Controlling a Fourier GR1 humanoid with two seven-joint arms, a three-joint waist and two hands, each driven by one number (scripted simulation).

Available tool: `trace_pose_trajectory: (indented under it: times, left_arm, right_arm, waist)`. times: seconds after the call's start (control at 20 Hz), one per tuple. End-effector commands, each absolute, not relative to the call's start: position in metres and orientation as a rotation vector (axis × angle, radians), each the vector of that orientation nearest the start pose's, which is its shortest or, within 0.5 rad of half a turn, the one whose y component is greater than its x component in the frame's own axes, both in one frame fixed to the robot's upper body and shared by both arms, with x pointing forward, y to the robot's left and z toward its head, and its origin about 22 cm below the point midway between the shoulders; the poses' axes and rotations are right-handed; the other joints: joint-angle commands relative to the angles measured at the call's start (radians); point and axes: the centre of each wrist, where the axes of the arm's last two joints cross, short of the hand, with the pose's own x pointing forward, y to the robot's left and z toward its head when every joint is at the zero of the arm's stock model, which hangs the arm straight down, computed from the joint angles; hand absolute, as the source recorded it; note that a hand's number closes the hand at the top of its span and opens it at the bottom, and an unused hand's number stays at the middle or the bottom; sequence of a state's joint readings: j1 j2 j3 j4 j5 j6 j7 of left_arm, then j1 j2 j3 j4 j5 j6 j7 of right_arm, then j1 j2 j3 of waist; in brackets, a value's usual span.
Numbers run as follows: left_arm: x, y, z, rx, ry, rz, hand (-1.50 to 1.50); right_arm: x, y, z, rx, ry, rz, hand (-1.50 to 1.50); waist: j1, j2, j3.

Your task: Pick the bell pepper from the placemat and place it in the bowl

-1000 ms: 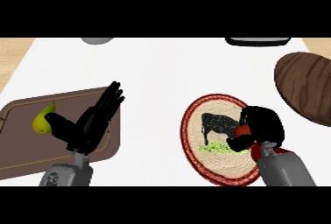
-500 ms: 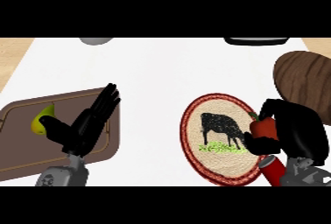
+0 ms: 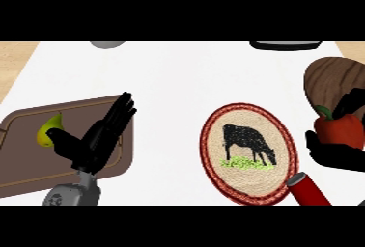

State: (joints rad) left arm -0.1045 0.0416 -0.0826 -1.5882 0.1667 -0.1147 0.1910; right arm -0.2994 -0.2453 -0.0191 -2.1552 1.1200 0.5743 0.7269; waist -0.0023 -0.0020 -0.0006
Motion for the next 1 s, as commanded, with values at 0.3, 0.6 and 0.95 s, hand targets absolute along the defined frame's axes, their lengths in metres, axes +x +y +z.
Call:
trace_pose_trajectory:
  times: [0.3, 0.6, 0.95]
  left_arm:
    - [0.262, 0.195, 0.026, -0.270, -1.506, -0.135, 0.00]
    - [0.258, 0.209, 0.020, -0.276, -1.491, -0.127, 0.00]
    - [0.273, 0.196, 0.033, -0.290, -1.487, -0.138, 0.00]
  right_arm:
    - [0.268, -0.281, 0.244, -1.408, -1.188, 0.586, 1.50]
    - [0.307, -0.340, 0.212, -1.372, -1.215, 0.498, 1.50]
    - [0.357, -0.395, 0.192, -1.442, -1.164, 0.533, 1.50]
  waist:
    - [0.004, 0.002, 0.000]
    - [0.010, 0.005, 0.001]
    - [0.025, 0.010, 0.001]
